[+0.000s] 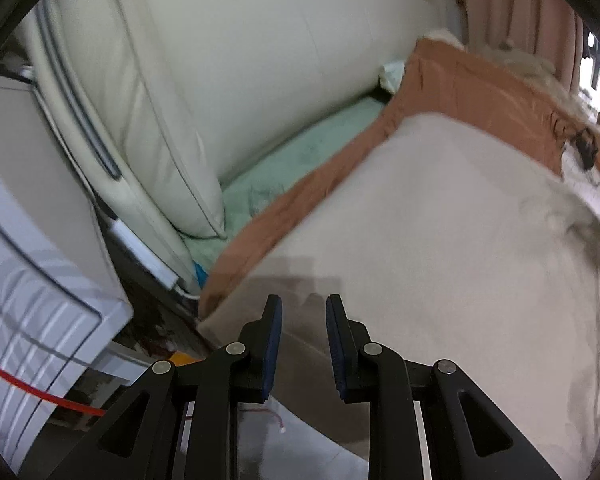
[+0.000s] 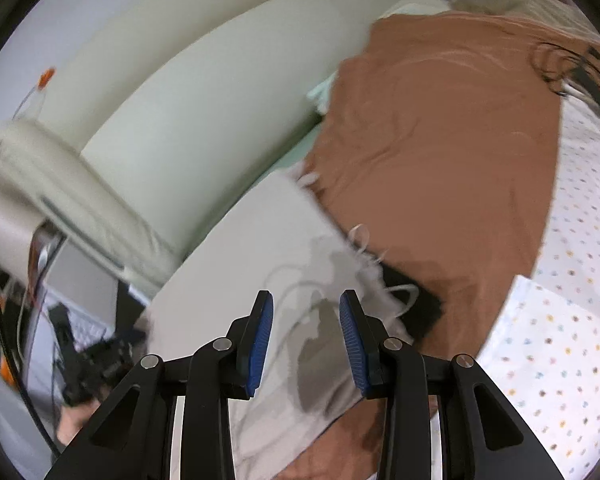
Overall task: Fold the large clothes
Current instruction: 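Lower the folded jacket onto the clothes pile and open both tools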
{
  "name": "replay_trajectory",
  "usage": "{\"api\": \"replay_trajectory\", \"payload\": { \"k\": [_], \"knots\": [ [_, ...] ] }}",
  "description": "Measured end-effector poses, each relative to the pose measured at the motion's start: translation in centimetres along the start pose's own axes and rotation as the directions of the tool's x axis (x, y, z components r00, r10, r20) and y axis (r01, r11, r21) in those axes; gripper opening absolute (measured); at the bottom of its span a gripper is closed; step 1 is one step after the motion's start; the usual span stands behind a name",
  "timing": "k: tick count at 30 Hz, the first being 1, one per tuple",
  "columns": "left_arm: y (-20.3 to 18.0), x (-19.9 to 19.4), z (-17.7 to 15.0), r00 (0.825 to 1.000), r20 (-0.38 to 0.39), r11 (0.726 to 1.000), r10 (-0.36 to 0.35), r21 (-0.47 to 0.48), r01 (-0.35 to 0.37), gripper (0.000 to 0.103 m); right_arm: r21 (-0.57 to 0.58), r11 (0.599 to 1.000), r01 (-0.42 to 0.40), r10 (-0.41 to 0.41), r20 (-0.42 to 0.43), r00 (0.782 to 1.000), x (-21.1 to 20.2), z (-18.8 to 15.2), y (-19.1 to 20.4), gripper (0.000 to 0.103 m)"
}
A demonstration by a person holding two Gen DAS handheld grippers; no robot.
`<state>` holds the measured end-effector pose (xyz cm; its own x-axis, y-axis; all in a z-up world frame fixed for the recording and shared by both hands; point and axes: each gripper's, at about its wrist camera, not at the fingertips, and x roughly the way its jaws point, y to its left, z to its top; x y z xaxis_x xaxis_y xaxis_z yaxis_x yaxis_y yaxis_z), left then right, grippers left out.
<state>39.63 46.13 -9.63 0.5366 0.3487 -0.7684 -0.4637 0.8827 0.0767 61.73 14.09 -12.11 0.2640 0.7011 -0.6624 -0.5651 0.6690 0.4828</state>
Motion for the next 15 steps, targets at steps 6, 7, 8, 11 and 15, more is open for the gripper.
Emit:
{"api": "replay_trajectory", "payload": {
  "k": [6,7,8,11,15],
  "knots": [
    [0.4,0.4,-0.9,1.000,-0.009,1.000,0.008,-0.018,-0.008,0.024,-0.037,0.998,0.049,-0.051,-0.064,0.997,3.6,-1.9,0.3,0.037],
    [0.2,0.9,-1.3,1.000,-0.028,1.000,0.014,-0.010,-0.015,0.024,-0.041,0.997,0.070,-0.073,-0.074,0.995,4.2,-2.4,-0.2,0.037],
    [0.2,1.4,-1.6,0.999,-0.042,1.000,0.024,-0.004,-0.024,0.024,-0.040,0.996,0.079,-0.082,-0.081,0.993,4.6,-2.7,-0.6,0.037],
    [0.3,1.9,-2.3,0.995,-0.087,0.999,0.046,-0.019,-0.048,0.024,-0.040,0.990,0.138,-0.142,-0.123,0.982,6.1,-4.0,-2.0,0.037],
    [-0.1,0.4,-1.9,0.993,-0.099,0.998,0.057,-0.021,-0.060,0.024,-0.044,0.985,0.168,-0.172,-0.143,0.975,5.5,-4.5,-2.4,0.036]
  ]
}}
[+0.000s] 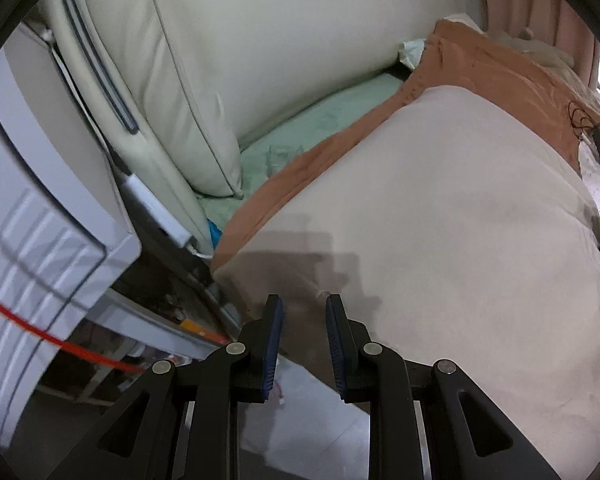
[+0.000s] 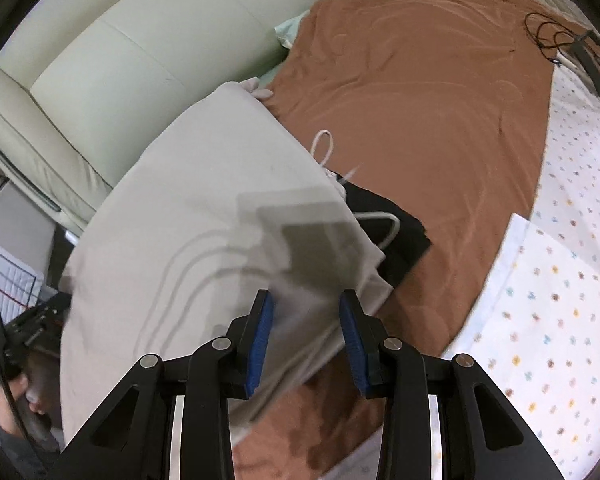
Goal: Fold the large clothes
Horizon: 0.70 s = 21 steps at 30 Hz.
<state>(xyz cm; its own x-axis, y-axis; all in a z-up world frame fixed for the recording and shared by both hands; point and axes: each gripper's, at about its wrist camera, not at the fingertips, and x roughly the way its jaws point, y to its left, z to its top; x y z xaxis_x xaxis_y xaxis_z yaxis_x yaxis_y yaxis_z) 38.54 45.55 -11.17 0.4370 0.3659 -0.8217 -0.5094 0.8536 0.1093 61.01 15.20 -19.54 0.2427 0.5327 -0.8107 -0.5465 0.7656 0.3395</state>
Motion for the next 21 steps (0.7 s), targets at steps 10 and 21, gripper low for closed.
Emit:
{"api": "replay_trajectory", "payload": {
  "k": [10,21],
  "knots": [
    [-1.9,-6.9,-0.6,0.990,0.085,0.992,-0.110,-0.050,0.114,0.024,-0.026,0.999,-0.018,0.020,0.052,0.998,-7.7,-0.4,-0.1,0.036],
    [-5.7,-15.5,-2.9,0.971,0.185,0.986,-0.154,-0.035,0.163,0.076,-0.067,0.998,0.023,-0.013,0.156,0.988,-18.5,-3.0,0.5,0.068]
  ]
}}
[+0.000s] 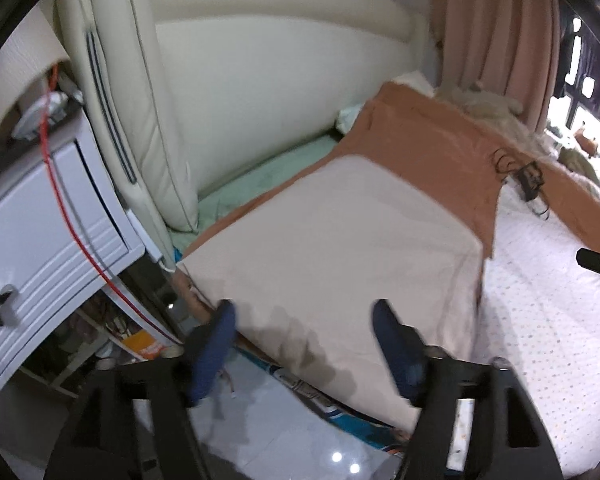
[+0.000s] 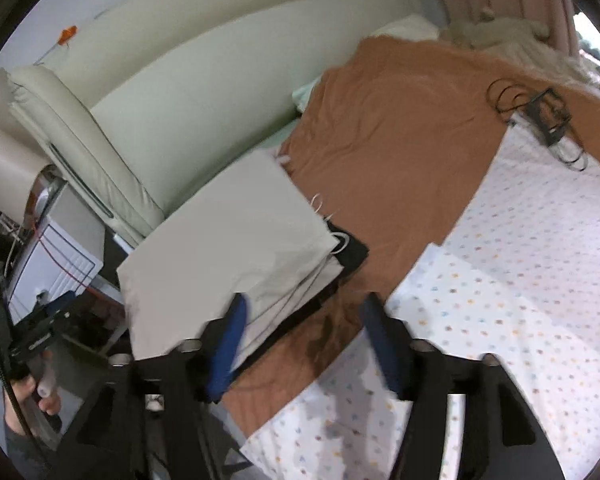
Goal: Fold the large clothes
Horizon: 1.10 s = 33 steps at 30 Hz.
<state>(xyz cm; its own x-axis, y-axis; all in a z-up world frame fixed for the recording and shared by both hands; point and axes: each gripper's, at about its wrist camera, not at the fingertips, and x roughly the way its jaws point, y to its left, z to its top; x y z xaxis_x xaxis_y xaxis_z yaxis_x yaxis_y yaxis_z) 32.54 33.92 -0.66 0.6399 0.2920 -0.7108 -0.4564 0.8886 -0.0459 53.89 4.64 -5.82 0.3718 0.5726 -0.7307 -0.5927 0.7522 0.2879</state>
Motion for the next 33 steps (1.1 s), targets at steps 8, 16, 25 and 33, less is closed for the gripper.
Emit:
{"api": "replay_trajectory", "payload": {
  "k": [8,16,25,33],
  "knots": [
    [-3.9,-6.2,-1.3,0.993,0.108,0.999,-0.038,0.004,0.037,0.092,0.011,0.996,0.083,-0.084,0.093,0.992,-7.3,-1.8,-0.7,0.103],
    [-7.2,-11.2,-3.2,0.979,0.180,0.995,-0.092,0.046,0.085,0.100,0.003,0.997,0.075,-0.075,0.143,0.987,-13.2,-4.4,-0.8,0.103],
    [-10.7,-16.8,-6.4,0.950,0.256,0.983,-0.179,0.087,0.162,0.103,0.002,0.996,0.084,-0.083,0.216,0.973,-19.6,-8.4,-0.5,0.103],
    [-12.8,-20.6,-10.0,0.926,0.288,0.967,-0.243,0.149,0.207,0.103,0.025,0.985,0.172,-0.172,0.293,0.940,-24.8,-13.0,-0.4,0.103]
  ]
}}
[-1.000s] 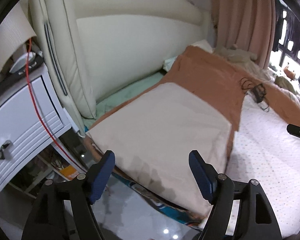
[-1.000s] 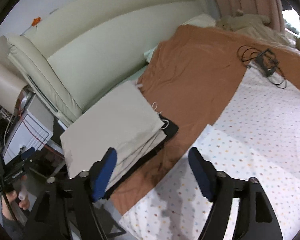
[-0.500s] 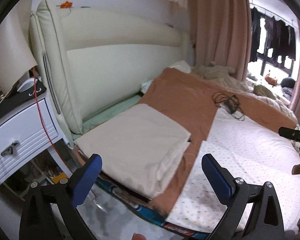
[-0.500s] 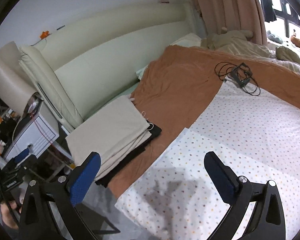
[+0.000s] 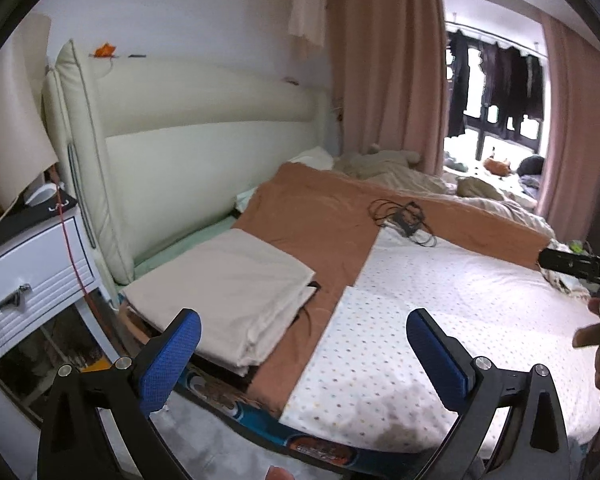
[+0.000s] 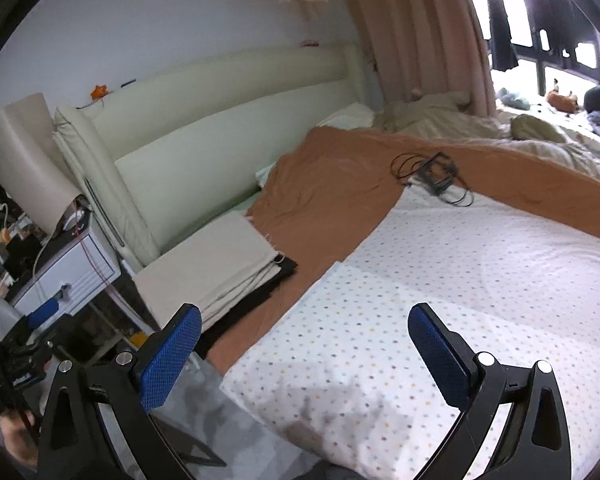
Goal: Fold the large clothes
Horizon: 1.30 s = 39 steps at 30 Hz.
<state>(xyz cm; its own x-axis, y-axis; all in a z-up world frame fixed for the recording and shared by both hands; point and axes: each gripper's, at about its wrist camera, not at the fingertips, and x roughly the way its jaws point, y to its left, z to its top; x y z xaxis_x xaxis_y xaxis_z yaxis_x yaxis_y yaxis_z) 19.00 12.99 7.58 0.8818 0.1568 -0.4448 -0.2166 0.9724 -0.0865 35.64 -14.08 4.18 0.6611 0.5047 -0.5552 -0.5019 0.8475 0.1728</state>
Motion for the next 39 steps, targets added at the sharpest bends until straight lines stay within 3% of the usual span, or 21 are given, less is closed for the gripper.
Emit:
{"api": "replay_trajectory", "payload": {
  "k": [9,20,31,39],
  "knots": [
    [-2.9,-5.3,-3.2,0.996,0.066,0.997,-0.067,0.049,0.064,0.103,0.021,0.995,0.102,-0.103,0.067,0.992,-6.6,-4.5,-1.2,0.103],
    [-6.2,-10.6,-7.7,0.982,0.108,0.985,-0.153,0.104,0.142,0.103,0.075,0.966,0.247,-0.254,0.117,0.960,-13.7,-11.4,-3.1,0.103],
    [-7.9,-15.4,-11.7,0.968,0.146,0.973,-0.203,0.143,0.183,0.103,0.064,0.937,0.342,-0.348,0.130,0.929,-18.9,-17.8,-2.2,0.103],
    [-8.8,-18.7,-14.8,0.957,0.155,0.962,-0.244,0.164,0.218,0.103,0.082,0.940,0.331,-0.340,0.150,0.928,-22.5,-21.9,-1.2,0.103]
  ]
}}
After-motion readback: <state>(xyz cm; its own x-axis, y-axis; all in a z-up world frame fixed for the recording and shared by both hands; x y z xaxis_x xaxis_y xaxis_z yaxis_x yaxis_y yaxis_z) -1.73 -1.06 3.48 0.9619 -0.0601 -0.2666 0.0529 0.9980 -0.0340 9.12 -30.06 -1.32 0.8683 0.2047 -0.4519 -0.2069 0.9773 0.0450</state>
